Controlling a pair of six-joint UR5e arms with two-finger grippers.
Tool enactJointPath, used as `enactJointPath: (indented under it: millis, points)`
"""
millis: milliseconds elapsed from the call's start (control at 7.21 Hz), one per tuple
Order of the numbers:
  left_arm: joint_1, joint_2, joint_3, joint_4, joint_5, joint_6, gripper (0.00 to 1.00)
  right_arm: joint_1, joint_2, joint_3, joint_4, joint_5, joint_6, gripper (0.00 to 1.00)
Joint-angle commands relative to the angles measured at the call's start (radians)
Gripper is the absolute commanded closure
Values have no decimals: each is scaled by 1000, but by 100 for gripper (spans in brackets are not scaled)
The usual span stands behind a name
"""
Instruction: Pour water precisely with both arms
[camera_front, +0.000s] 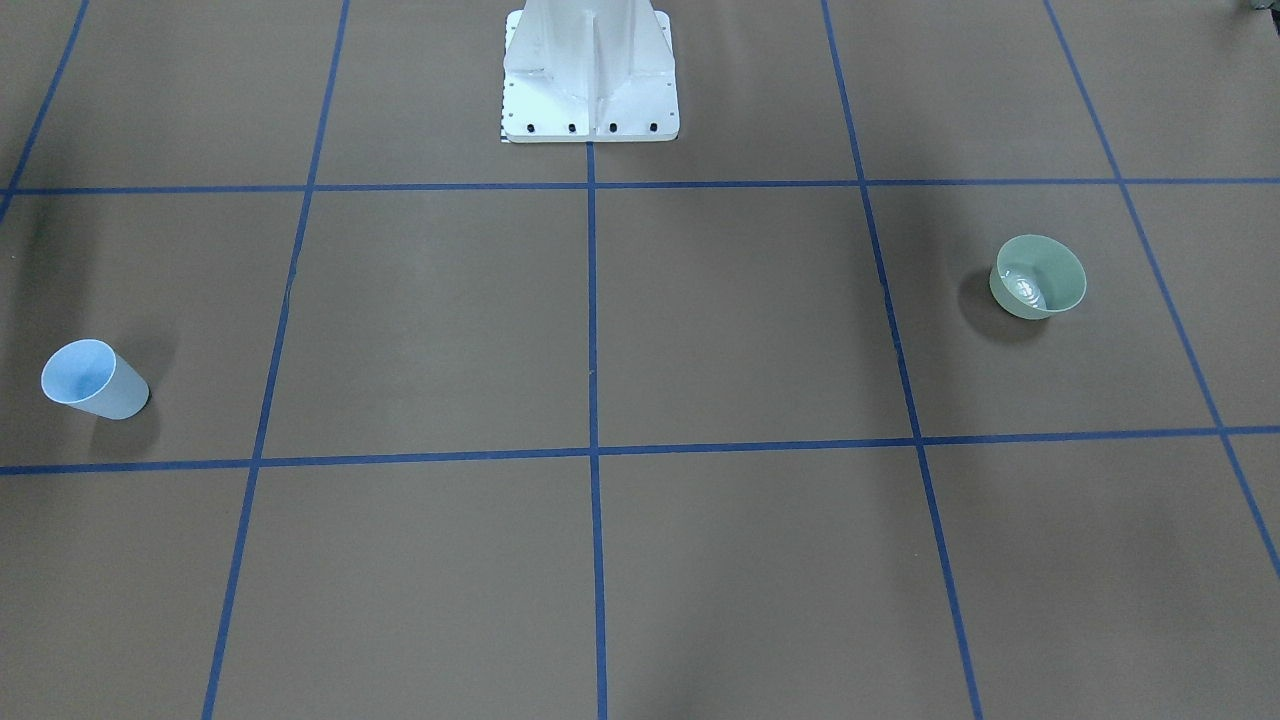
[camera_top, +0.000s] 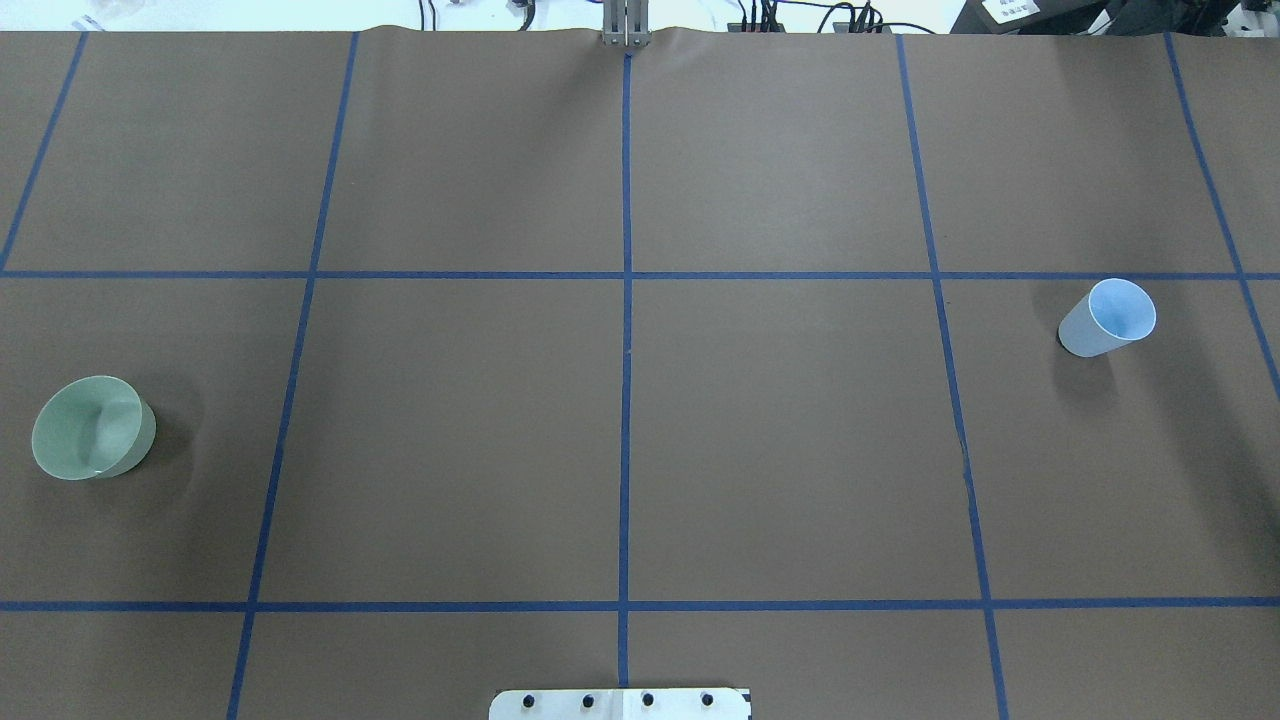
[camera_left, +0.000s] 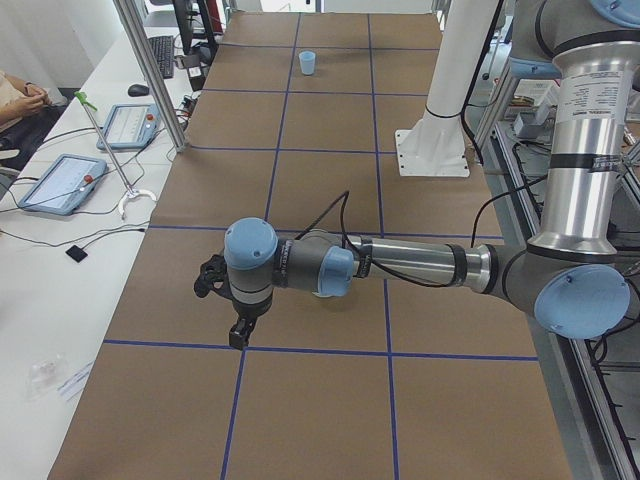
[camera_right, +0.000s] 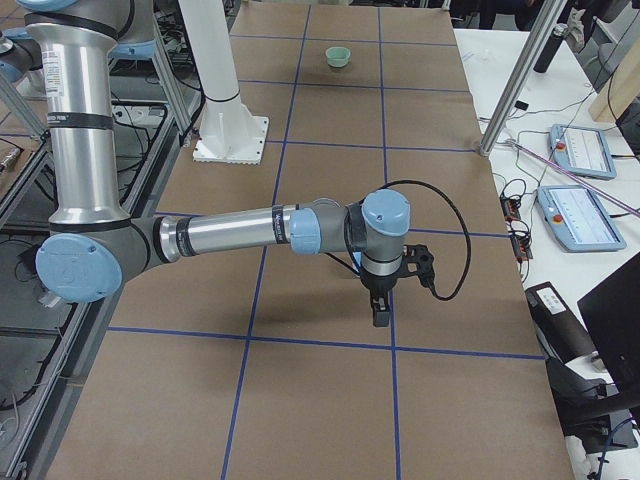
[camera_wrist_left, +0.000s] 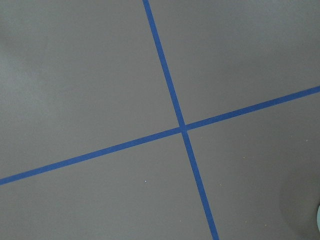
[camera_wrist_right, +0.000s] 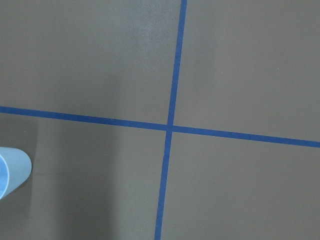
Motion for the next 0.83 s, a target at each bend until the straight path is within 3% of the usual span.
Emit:
enactJointPath:
  millis: [0, 416, 693]
  points:
    - [31, -37, -8, -42, -10, -219, 0, 0, 0, 4, 0, 1, 1, 0]
    - [206, -16, 0, -346, -18, -517, 0, 0, 3, 4, 0, 3, 1, 0]
    - [322, 6, -10, -449, -8, -733, 0, 0, 3, 5, -2, 3, 3, 0]
